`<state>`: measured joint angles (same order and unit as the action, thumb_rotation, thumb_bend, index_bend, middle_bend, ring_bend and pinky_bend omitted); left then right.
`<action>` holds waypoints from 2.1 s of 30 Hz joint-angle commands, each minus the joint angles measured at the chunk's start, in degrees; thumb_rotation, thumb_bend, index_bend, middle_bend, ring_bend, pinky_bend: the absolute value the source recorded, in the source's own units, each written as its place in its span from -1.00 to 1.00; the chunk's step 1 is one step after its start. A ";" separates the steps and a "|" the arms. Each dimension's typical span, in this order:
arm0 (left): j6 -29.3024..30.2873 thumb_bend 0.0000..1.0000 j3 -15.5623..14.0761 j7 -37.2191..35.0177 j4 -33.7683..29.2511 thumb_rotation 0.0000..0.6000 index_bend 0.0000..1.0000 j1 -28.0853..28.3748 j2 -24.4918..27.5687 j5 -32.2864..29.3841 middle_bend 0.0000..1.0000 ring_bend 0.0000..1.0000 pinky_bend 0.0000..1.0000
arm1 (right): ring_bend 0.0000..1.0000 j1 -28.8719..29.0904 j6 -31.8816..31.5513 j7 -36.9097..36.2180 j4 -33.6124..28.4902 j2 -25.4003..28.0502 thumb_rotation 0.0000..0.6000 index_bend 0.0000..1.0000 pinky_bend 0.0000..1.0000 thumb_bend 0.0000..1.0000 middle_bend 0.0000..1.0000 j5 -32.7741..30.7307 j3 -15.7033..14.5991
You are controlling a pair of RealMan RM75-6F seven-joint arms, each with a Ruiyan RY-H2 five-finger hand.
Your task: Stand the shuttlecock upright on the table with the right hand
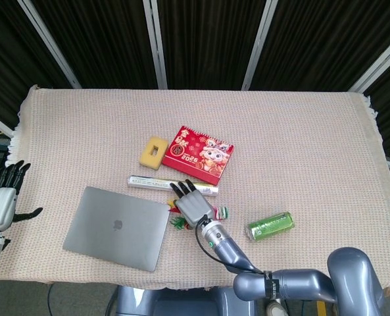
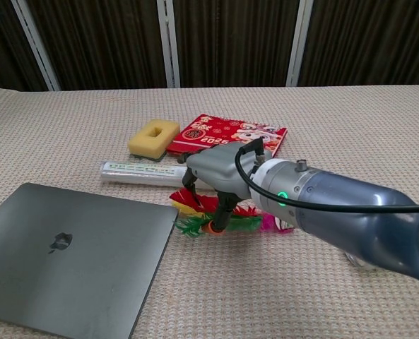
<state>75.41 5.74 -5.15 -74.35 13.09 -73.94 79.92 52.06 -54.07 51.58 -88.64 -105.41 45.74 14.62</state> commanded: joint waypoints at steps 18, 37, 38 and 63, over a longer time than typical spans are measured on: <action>1.10 -0.91 -1.63 -0.92 -0.93 1.00 -1.00 -0.27 0.54 2.72 -1.00 -1.00 -0.99 | -1.00 -4.75 -9.92 -9.39 -11.61 8.81 1.00 0.12 -1.00 -0.50 -1.00 7.44 0.89; 3.53 -0.91 -3.22 -0.93 -2.75 1.00 -1.00 -0.89 1.25 6.00 -1.00 -1.00 -0.99 | -1.00 -11.42 -13.62 -19.91 -19.11 19.40 1.00 0.07 -1.00 -0.50 -1.00 12.34 -0.89; 3.69 -0.91 -3.26 -0.91 -2.84 1.00 -1.00 -0.92 1.27 6.15 -1.00 -1.00 -0.99 | -1.00 -11.58 -13.80 -19.94 -19.35 19.70 1.00 0.04 -1.00 -0.50 -1.00 12.56 -1.05; 5.34 -0.90 -4.13 -1.09 -3.91 1.00 -1.00 -1.23 1.68 8.17 -1.00 -1.00 -0.99 | -1.00 -22.22 -29.36 -5.81 -46.22 40.87 1.00 -1.00 -1.00 -0.57 -1.00 17.87 -9.53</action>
<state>80.46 1.65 -6.24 -78.10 12.02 -72.36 87.91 31.33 -83.14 47.43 -134.66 -66.60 62.89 6.11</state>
